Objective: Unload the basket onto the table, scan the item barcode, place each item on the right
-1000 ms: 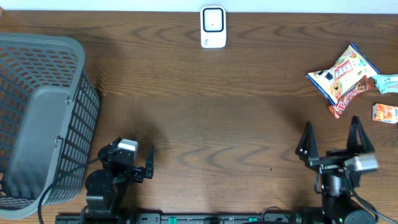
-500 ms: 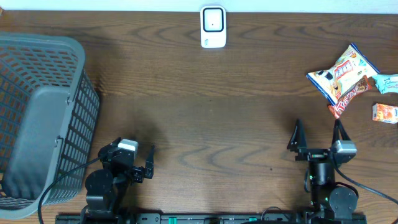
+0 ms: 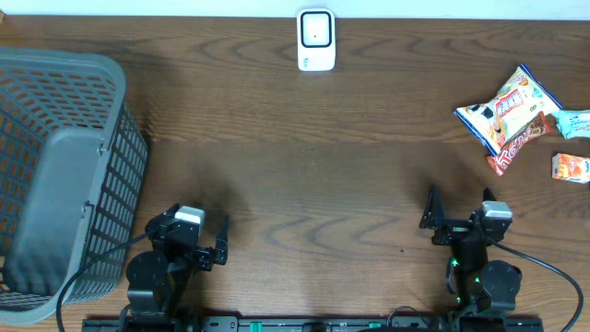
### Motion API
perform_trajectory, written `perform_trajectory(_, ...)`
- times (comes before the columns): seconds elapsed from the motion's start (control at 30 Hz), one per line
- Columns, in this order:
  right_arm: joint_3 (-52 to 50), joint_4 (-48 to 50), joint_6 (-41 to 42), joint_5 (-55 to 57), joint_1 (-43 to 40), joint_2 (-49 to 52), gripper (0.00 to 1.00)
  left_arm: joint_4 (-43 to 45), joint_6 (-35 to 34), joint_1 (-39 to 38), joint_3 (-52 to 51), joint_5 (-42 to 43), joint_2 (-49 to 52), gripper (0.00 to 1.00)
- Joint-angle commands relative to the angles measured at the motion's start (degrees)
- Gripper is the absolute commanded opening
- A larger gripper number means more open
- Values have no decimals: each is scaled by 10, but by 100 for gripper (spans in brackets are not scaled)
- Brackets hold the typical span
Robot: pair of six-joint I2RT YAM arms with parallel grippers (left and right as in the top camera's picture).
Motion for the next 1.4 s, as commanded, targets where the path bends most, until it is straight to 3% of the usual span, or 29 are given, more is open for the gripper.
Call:
perform_trajectory(0.0, -1, -4, -14, 9, 5, -4, 99, -12, 8, -1, -7, -2, -3, 98)
perform_trajectory(1.23, -1, -3, -14, 9, 4, -4, 99, -13, 9, -1, -7, -7, -3, 98)
perform_trajectory(1.37, -1, -3, -14, 9, 4, -4, 99, 22, 10, -1, -12, -19, -5, 98)
